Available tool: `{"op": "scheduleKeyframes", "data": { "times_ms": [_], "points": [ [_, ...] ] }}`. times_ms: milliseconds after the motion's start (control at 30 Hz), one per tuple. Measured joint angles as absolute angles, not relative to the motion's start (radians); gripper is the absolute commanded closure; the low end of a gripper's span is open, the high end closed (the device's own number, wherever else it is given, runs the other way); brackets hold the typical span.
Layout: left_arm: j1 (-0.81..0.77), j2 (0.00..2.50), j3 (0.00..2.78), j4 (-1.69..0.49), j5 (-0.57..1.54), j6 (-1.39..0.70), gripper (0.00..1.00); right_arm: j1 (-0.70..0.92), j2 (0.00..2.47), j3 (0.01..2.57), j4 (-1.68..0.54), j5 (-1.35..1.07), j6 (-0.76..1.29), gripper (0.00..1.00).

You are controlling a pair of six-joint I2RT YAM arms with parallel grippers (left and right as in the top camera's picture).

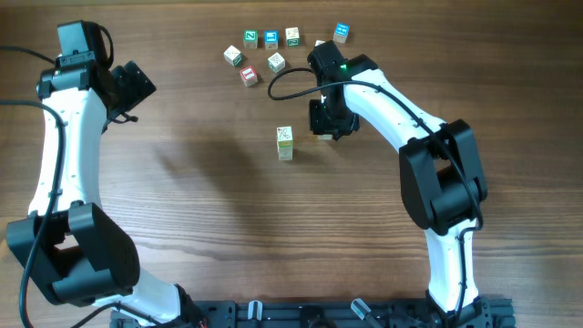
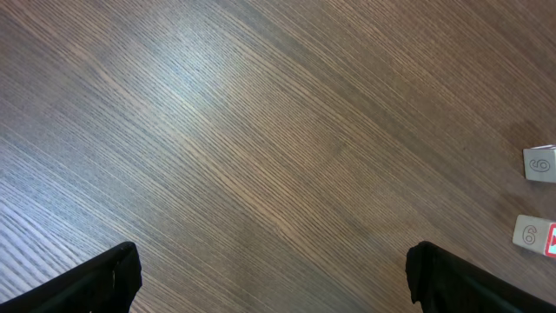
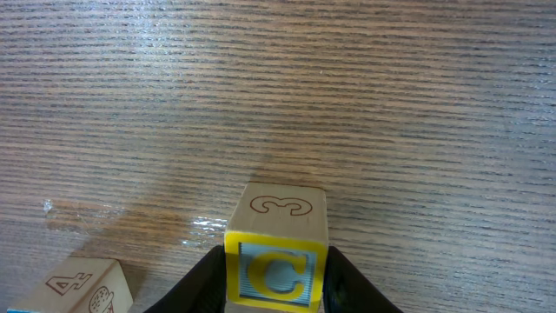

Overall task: Form a tower
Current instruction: 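Hold the C block hovering beside the stack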

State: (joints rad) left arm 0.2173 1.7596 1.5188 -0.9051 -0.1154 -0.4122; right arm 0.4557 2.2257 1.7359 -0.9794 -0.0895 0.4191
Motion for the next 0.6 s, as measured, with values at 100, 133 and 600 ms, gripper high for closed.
{"op": "scheduleKeyframes", "data": {
  "times_ms": [100, 133, 600],
  "points": [
    [0.217, 1.760, 1.519, -0.905, -0.115, -0.412, 0.00, 0.456, 2.226, 1.736, -0.979, -0.089, 0.419, 0.63],
    [0.217, 1.760, 1.519, -0.905, -0.116, -0.412, 0.00, 0.456, 2.226, 1.736, -0.979, -0.089, 0.419, 0.63],
    [0.217, 1.760, 1.519, -0.905, -0.115, -0.412, 0.00, 0.456, 2.226, 1.736, -0.979, -0.089, 0.418, 0.59]
  ]
}}
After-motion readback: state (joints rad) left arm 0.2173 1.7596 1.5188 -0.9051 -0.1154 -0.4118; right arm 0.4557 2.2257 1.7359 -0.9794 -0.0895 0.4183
